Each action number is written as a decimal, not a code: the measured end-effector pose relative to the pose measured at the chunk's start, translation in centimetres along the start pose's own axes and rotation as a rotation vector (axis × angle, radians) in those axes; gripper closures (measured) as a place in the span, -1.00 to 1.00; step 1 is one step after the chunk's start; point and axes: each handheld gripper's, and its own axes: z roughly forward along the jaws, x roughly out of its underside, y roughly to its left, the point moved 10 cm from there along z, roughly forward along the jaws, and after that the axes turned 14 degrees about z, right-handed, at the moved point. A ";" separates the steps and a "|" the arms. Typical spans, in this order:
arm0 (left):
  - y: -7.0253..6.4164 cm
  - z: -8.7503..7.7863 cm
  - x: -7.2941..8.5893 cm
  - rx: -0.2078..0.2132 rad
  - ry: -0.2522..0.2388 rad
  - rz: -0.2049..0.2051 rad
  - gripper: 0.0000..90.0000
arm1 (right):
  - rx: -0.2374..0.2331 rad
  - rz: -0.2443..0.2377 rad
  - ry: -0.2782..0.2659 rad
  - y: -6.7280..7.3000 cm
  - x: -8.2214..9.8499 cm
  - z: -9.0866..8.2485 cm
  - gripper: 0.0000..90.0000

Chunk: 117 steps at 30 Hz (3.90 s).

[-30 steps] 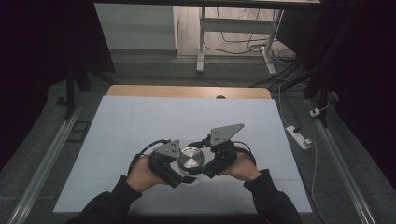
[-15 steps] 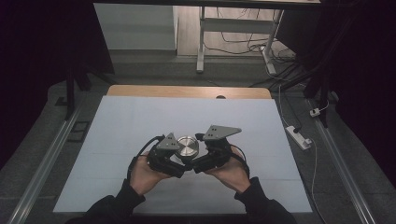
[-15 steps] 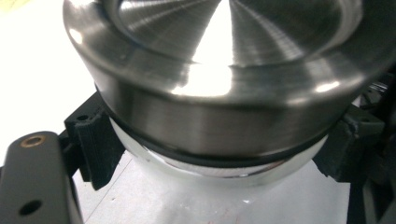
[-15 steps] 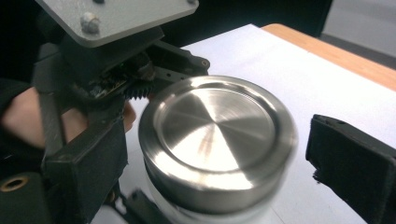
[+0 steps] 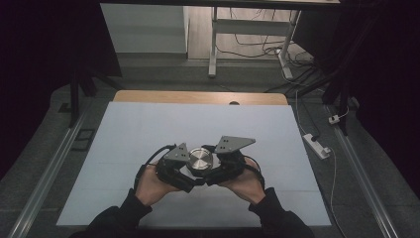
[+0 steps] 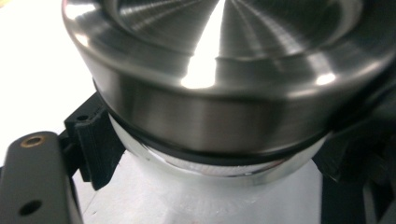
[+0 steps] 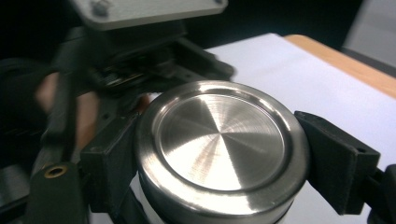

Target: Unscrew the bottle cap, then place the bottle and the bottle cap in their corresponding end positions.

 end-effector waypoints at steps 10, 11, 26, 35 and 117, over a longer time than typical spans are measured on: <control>-1.1 -0.3 0.0 0.119 -0.018 0.080 -0.65 | -0.194 -0.036 0.030 1.0 0.0 -0.9 -0.59; -1.1 -0.3 0.0 0.119 -0.018 0.080 -0.65 | -0.193 -0.035 0.032 0.9 0.0 -1.0 -0.59; -0.4 0.1 0.4 0.069 0.014 0.066 -0.65 | -0.159 -0.039 0.018 0.5 -0.2 -1.0 -0.59; 0.2 0.1 0.8 0.042 0.009 0.033 -0.65 | -0.148 -0.034 -0.003 0.3 -0.5 -1.3 -0.59; 9.4 1.4 1.6 -0.172 -0.037 -0.063 -0.65 | -0.078 -0.029 0.034 0.7 5.5 -0.5 -0.59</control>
